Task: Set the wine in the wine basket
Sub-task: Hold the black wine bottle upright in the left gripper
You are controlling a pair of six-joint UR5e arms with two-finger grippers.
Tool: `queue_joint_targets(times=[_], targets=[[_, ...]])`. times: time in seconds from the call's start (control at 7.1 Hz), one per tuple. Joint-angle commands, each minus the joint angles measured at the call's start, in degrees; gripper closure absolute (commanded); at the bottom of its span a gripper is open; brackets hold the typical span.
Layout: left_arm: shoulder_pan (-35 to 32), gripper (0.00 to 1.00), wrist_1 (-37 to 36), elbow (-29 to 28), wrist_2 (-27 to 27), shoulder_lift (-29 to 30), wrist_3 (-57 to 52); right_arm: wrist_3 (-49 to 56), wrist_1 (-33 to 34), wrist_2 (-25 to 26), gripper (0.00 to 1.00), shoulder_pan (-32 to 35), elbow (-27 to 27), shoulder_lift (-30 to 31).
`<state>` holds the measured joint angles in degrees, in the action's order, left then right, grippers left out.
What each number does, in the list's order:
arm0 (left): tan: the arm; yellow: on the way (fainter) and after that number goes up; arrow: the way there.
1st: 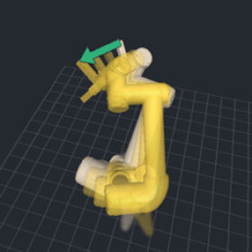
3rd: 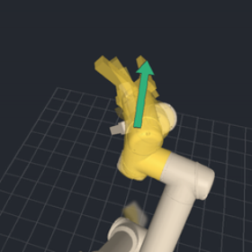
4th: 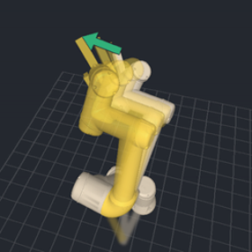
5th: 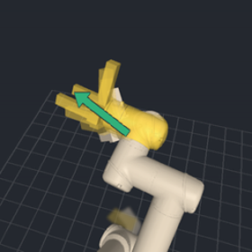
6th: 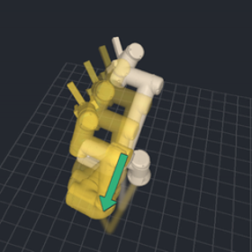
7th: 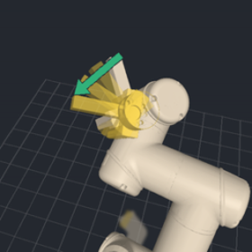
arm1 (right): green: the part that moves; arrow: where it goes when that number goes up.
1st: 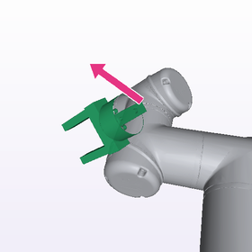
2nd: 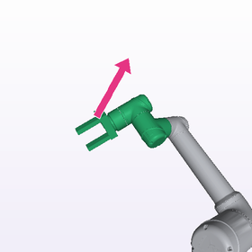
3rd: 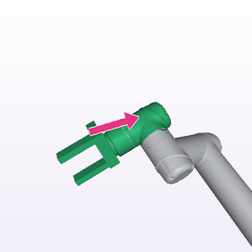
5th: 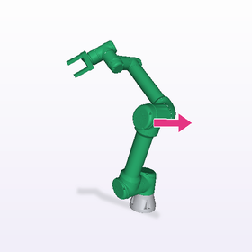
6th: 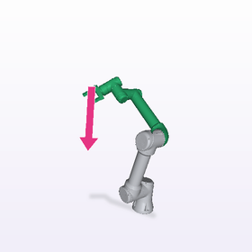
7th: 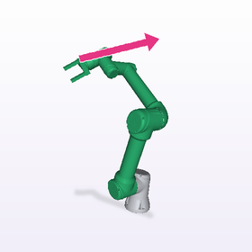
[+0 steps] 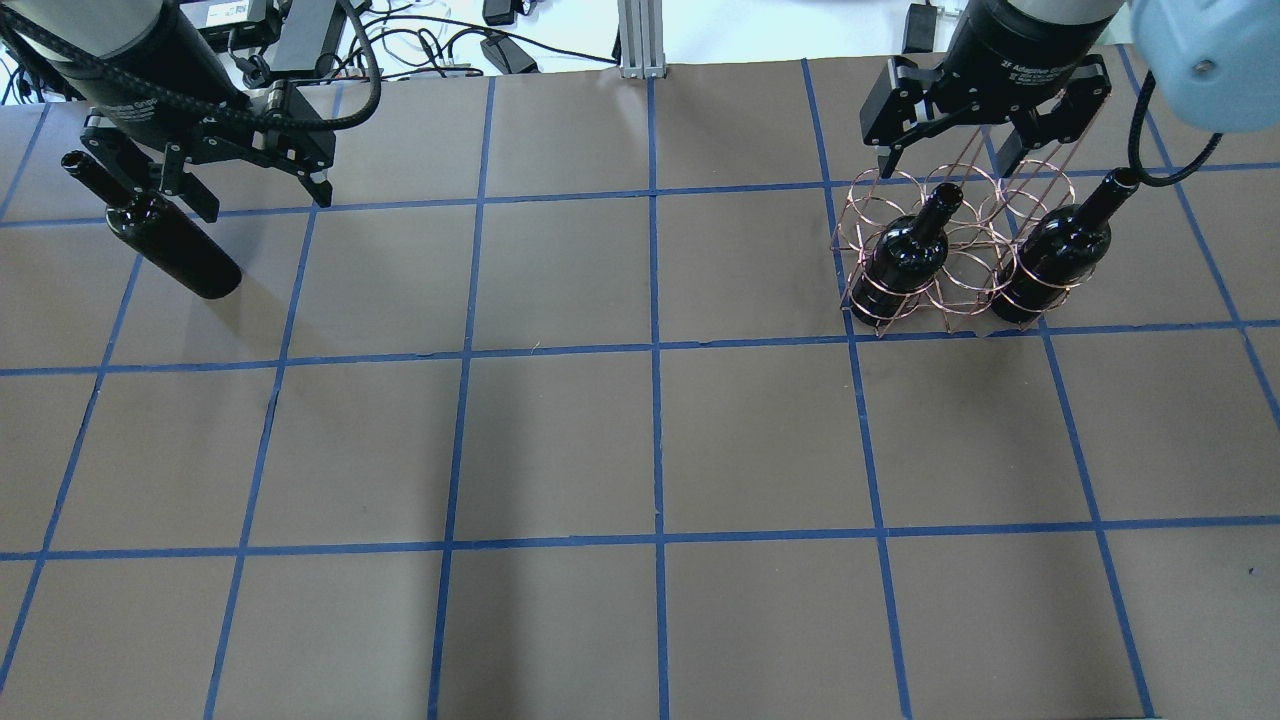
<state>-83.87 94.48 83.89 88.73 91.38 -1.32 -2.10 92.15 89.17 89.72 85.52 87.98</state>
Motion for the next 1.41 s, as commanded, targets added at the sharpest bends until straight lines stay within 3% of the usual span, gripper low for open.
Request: queue_joint_targets(times=[0.0, 0.7, 1.27], targets=[[0.2, 0.0, 0.1, 0.0, 0.1, 0.1, 0.0, 0.0, 0.0, 0.0, 0.0, 0.0, 0.0, 0.0], [1.0, 0.0, -0.1, 0.4, 1.4, 0.7, -0.8, 0.0, 0.0, 0.0, 0.0, 0.0, 0.0, 0.0], [1.6, 0.0, 0.2, 0.4, -1.8, 1.6, 0.1, 0.0, 0.0, 0.0, 0.0, 0.1, 0.0, 0.0]])
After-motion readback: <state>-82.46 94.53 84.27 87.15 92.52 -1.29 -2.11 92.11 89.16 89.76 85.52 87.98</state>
